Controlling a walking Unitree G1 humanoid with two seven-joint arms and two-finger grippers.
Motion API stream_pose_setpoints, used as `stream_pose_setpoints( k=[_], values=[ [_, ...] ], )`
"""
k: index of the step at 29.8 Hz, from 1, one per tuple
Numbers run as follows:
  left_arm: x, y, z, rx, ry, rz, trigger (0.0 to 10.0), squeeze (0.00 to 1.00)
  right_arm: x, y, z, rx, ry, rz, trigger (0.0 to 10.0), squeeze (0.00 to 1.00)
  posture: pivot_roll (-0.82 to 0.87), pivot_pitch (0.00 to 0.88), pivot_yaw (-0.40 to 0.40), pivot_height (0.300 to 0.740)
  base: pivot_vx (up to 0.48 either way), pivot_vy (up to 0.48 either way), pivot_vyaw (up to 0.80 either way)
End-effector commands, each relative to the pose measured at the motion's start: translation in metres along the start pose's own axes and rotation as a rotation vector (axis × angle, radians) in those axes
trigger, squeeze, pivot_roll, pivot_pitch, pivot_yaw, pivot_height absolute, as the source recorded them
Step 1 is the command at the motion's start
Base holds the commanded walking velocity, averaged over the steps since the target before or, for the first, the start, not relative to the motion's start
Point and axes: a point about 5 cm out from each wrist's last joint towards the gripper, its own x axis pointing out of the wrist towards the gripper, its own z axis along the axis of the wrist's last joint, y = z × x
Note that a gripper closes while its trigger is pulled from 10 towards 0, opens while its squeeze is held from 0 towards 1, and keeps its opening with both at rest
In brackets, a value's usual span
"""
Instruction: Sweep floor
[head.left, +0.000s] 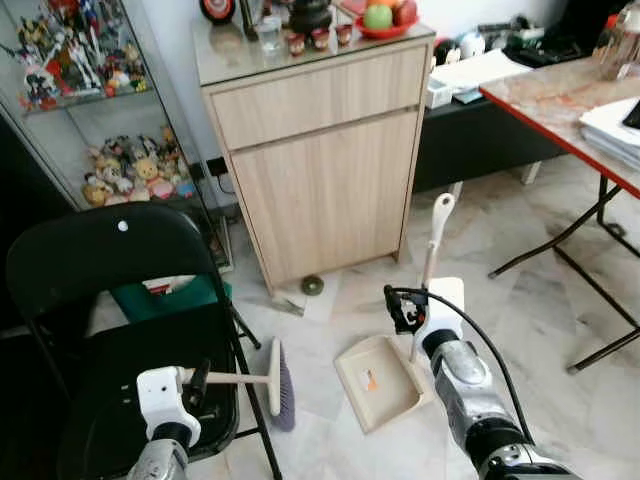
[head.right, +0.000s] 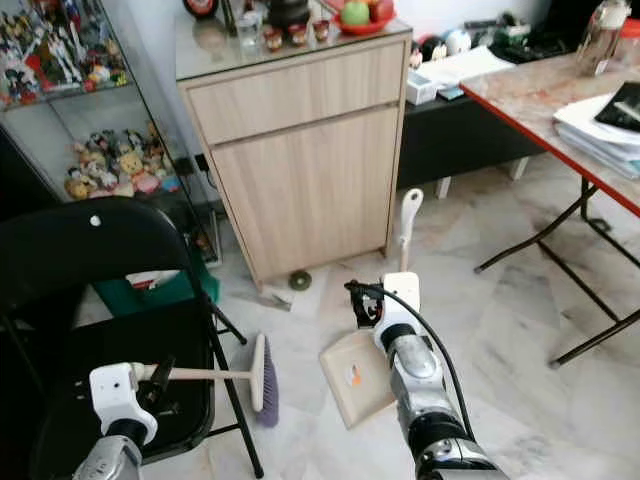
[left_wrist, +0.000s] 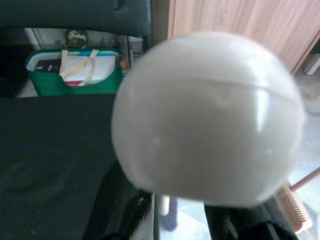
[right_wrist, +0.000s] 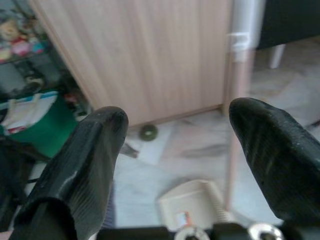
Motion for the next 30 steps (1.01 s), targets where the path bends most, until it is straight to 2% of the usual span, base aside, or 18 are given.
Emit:
stream_pose_setpoints(
  k=[1, 8, 12, 30],
  values=[
    [-0.0029, 0.0087, -0.0021, 0.022, 0.021, 0.026, 10.0, 0.00, 0.0030, 0.0052, 0.0039, 0.000, -0.007, 0.019, 10.0, 0.00, -0.28, 0.051, 0.098, 0.740, 0.000, -0.319, 0.00],
    [-0.0013, 0.0075, -0.0011, 0.021, 0.019, 0.023, 10.0, 0.00, 0.0046, 0.0065, 0.0060, -0.013, -0.007, 0.029, 10.0, 0.00, -0.28, 0.044, 0.097, 0.740, 0.000, -0.314, 0.00],
    [0.0003, 0.0061, -0.0005, 0.017, 0.018, 0.022, 10.0, 0.00, 0.0055, 0.0069, 0.0077, 0.015, -0.014, 0.028, 10.0, 0.00, -0.28, 0.042, 0.096, 0.740, 0.000, 0.000, 0.11],
    [-0.0016, 0.0053, -0.0024, 0.000, 0.021, 0.018, 10.0, 0.00, 0.0071, 0.0112, 0.0107, 0.033, -0.027, 0.055, 10.0, 0.00, -0.28, 0.052, 0.095, 0.740, 0.000, 0.000, 0.00]
  ],
)
